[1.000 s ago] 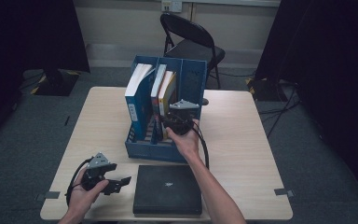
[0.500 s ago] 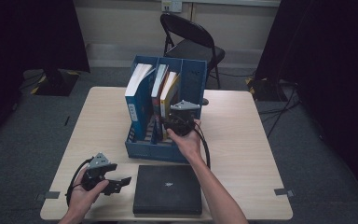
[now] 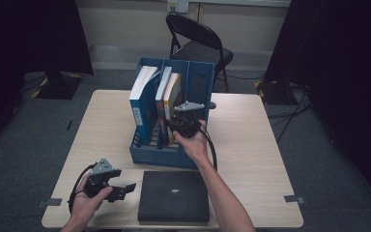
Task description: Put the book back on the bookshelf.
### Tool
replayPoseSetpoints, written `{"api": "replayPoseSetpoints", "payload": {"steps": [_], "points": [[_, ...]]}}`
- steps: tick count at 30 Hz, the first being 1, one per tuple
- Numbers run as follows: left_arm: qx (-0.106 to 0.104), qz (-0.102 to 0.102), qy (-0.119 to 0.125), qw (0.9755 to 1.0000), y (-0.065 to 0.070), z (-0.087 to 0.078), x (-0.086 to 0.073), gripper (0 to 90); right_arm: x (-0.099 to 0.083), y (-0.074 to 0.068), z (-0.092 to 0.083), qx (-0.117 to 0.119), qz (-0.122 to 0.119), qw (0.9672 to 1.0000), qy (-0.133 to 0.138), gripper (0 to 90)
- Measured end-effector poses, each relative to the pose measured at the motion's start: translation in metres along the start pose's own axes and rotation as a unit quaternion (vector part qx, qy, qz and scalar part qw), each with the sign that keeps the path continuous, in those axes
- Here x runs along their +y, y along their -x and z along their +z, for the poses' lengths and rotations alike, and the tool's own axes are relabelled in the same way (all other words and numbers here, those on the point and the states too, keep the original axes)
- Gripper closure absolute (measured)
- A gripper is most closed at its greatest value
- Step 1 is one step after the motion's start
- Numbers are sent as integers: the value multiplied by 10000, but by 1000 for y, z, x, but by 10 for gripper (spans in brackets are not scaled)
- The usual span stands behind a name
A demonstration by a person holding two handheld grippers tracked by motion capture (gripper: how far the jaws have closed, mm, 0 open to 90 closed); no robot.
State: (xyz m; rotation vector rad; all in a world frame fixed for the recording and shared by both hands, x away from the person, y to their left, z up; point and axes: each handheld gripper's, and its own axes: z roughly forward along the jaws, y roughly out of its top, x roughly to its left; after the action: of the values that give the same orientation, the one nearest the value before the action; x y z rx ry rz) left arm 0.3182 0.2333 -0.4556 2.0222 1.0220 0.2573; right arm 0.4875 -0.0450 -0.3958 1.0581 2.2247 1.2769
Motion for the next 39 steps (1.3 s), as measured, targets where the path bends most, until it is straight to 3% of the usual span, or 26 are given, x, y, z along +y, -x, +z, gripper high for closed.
{"api": "replayPoseSetpoints", "payload": {"steps": [2, 15, 27, 28, 32, 39], "points": [[-6, -9, -11, 10000, 0, 1, 0, 176, 0, 0, -2, -35, -95, 9999, -67, 665], [13, -26, 7, 10000, 1, 1, 0, 170, 0, -2, -17, 84, -78, 9999, -38, 555], [-40, -77, 30, 10000, 0, 1, 1, 184, -12, -6, -65, 333, -73, 9990, 306, 463], [-23, -111, 39, 9999, 0, 1, 1, 185, -18, -8, -75, 342, -112, 9989, 297, 464], [-36, -121, 31, 9999, 1, 2, 2, 185, -28, -11, -90, 240, -240, 9993, 140, 464], [-103, -75, 55, 9999, 4, 3, 5, 194, -56, -5, -123, 249, 25, 9994, 227, 463]]}}
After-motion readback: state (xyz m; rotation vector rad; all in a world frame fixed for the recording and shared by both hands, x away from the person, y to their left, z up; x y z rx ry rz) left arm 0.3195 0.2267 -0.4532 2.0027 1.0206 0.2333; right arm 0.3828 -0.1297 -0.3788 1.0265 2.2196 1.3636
